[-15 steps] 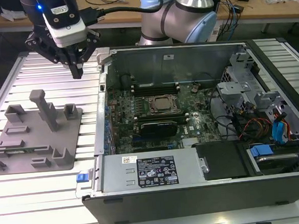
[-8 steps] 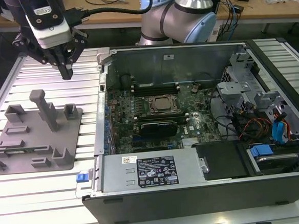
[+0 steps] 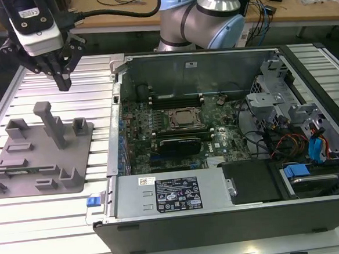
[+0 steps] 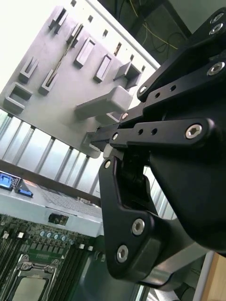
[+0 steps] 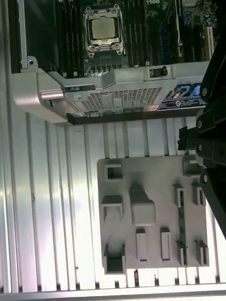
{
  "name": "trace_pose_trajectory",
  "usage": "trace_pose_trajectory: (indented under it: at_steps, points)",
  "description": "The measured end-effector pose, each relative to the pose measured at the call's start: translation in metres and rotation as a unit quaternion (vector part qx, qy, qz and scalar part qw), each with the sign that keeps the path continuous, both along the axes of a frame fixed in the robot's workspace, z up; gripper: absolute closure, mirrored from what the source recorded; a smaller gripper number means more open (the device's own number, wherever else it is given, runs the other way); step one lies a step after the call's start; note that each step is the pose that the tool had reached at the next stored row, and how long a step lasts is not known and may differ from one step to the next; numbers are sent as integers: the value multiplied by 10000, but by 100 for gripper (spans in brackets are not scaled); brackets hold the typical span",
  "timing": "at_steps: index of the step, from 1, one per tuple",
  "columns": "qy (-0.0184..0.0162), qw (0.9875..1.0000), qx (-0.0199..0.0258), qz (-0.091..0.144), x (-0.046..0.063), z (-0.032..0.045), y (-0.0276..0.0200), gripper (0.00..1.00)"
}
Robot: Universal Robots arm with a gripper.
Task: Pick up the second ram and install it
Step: 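Reach for the second ram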
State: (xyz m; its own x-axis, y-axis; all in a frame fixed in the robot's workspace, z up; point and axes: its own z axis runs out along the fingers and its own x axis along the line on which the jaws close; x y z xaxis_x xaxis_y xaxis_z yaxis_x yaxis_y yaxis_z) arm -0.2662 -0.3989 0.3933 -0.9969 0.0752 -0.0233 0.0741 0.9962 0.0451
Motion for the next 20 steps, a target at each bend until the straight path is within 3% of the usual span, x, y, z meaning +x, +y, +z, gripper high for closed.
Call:
trace_pose_trajectory:
  at_steps: [9,20]
  points:
    - [0,10000,0,0,-235,-1,0,92]
    - [-1,10000,0,0,-704,-11,0,92]
